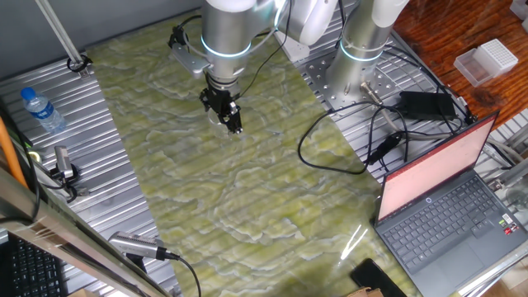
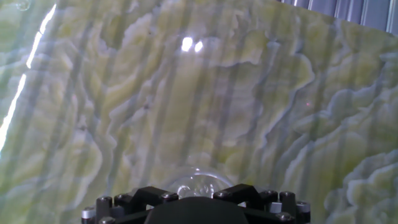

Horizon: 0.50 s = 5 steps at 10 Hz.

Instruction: Pick up the cup

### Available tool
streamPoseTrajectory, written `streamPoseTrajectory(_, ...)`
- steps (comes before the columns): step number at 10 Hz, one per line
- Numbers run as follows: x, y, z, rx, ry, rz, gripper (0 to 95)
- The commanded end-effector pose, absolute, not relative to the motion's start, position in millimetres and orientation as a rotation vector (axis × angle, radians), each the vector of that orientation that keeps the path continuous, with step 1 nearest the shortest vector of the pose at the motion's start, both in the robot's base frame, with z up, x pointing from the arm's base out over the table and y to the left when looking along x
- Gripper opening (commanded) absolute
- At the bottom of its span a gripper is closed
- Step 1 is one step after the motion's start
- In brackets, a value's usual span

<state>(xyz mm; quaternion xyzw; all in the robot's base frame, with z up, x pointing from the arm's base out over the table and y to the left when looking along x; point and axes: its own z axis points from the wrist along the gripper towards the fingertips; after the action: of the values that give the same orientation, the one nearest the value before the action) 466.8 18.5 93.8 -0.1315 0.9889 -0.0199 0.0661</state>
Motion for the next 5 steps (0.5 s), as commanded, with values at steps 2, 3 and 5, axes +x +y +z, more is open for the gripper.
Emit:
streamPoseTrajectory(2,467.1,17.8,92.5,-0.405,2.978,-0.058,76.0)
streamPoseTrajectory(3,467.1,17.7,92.5,-0.406,2.978,-0.059,76.0)
streamPoseTrajectory(5,466.8,17.1,93.1,-0.408,2.98,-0.076,76.0)
